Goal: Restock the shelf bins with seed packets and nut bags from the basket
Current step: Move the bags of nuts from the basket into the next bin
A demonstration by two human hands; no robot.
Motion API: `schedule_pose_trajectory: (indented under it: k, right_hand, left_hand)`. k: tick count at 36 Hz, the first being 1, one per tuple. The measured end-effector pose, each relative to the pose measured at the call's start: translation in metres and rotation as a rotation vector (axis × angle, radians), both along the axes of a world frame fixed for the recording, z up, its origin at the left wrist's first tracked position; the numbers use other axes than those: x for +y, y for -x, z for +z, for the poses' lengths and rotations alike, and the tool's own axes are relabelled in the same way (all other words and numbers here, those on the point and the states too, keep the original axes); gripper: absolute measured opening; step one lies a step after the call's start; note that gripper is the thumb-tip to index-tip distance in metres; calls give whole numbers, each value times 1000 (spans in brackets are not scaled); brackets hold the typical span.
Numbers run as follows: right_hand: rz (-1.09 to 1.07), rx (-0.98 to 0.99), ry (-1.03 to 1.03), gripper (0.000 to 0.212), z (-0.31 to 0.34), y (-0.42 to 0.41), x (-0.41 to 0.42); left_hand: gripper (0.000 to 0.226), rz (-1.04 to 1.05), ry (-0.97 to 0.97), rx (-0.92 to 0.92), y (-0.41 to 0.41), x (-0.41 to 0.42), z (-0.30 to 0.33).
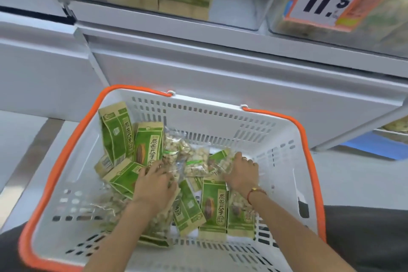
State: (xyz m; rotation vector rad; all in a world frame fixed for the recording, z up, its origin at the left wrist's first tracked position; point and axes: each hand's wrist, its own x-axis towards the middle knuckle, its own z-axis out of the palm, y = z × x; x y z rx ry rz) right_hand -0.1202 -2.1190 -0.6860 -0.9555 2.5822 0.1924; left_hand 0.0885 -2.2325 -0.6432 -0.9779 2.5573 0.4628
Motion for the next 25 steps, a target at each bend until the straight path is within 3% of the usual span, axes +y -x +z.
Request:
schedule_pose_trajectory:
  k: [3,6,9,12,14,16,20,23,25]
  right_hand:
    - [-32,-299,102,59,19,16,4]
    - [-77,-646,219,58,40,16,11]
    - [37,-637,315,65,63,2,12]
    - [171,-592,435,65,91,-16,8]
    - [265,-557,465,69,114,-23,7]
    - [363,-553,432,73,138,-19,8]
    - [372,-590,367,60,186,9,10]
    - [135,-632,463,38,222,25,9]
    - [-82,-775,553,26,247,29,8]
  left_hand:
    - [28,89,-38,62,11,0,1]
    - [31,294,-186,273,25,3,3]
    - [43,483,-523,390,38,7,16]
    - [58,745,-1095,449,47,7,35]
    - [61,743,-1385,513,48,5,49]
    - [59,685,-1508,627,50,4,61]
    - [69,602,-1481,766,62,11,91]
    - [30,489,-1358,905,77,22,125]
    - [38,419,-1166,1031,91,31,148]
